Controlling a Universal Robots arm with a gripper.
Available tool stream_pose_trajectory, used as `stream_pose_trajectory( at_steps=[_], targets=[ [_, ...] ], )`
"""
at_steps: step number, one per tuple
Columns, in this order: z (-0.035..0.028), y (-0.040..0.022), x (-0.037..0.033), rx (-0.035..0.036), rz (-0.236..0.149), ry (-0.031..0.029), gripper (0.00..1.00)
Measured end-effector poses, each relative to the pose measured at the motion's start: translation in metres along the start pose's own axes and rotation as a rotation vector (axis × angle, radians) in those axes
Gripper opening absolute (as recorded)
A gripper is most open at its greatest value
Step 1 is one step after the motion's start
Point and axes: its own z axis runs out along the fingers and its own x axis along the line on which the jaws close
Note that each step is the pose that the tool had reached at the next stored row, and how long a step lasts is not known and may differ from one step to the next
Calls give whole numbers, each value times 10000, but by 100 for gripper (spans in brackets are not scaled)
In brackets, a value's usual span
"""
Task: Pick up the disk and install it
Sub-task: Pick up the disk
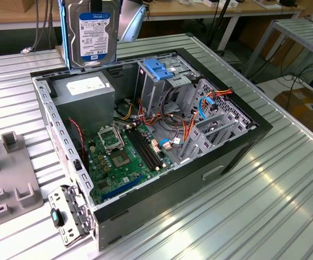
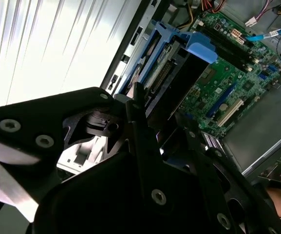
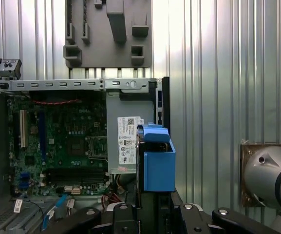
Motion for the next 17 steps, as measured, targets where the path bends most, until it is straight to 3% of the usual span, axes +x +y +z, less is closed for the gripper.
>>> stream_pose_trajectory(
  at_steps=[3,6,8,12,17],
  targets=[
    [0,-53,-1,0,0,0,35],
    [1,-161,-4,0,0,1,35],
    [2,-200,-4,0,0,0,35],
    [3,-352,-8,-1,0,1,35],
    [4,-456,-10,0,-1,0,35]
  ],
)
